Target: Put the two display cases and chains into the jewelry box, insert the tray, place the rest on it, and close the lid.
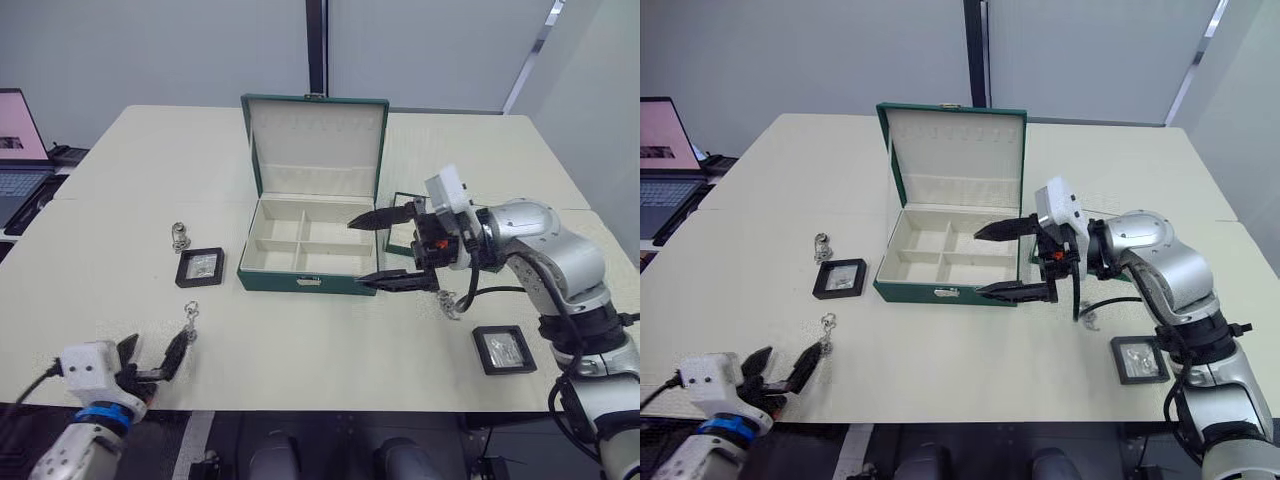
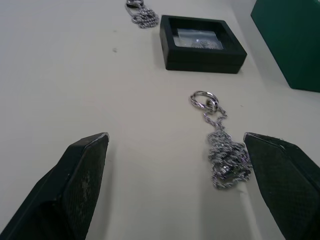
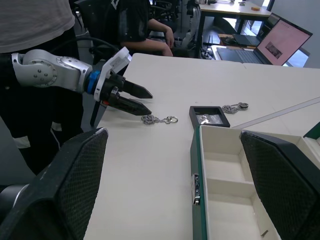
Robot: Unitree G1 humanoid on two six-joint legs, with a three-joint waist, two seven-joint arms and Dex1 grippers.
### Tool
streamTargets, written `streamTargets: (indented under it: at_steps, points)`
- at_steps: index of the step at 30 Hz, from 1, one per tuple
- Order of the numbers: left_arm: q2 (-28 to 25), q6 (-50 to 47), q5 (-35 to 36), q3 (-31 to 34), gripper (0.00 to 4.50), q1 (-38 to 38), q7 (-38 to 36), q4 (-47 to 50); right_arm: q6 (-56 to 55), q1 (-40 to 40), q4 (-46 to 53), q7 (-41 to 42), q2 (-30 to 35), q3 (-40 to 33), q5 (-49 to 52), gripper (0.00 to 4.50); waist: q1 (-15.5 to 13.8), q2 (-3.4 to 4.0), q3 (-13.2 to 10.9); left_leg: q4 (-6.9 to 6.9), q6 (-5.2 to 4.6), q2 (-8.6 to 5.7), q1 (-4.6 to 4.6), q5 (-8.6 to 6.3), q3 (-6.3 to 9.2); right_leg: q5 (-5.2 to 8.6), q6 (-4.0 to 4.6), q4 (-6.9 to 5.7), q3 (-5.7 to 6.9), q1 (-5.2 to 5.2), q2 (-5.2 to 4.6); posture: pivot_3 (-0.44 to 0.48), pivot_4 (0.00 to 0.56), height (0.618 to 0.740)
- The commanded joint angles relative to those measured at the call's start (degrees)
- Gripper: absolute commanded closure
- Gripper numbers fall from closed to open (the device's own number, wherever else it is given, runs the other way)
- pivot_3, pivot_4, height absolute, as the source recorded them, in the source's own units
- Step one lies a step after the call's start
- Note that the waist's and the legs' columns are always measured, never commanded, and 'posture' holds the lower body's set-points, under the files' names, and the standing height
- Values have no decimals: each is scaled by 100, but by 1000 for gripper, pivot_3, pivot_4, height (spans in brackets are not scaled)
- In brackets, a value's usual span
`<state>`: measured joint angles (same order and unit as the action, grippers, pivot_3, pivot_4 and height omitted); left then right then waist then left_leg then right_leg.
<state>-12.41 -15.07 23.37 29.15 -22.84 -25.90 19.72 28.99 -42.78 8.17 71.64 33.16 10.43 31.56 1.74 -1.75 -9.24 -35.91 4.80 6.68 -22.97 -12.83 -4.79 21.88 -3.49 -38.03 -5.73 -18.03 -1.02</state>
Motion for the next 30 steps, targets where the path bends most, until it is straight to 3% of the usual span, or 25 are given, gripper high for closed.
streamTargets:
  at_steps: [1,14,30]
  points:
    - [65,212,-162,-146,4,-46,283,348,-187,-156,2,82,-45,-47,-52,21,3,1,0,1,0,1,1,0,0,0,0,-2,-1,0,2,0,150,740]
    - [-63,-797,-563,-774,4,430,1303,851,-151,-85,10,30,-177,-83,-127,21,6,2,-1,1,5,0,1,2,0,0,0,0,-3,2,2,0,150,740]
    - [-260,-1156,-730,-906,4,327,1321,513,-85,-13,132,-99,-47,-163,-93,21,5,3,-1,4,15,0,1,8,-1,0,0,1,-5,0,2,0,150,740]
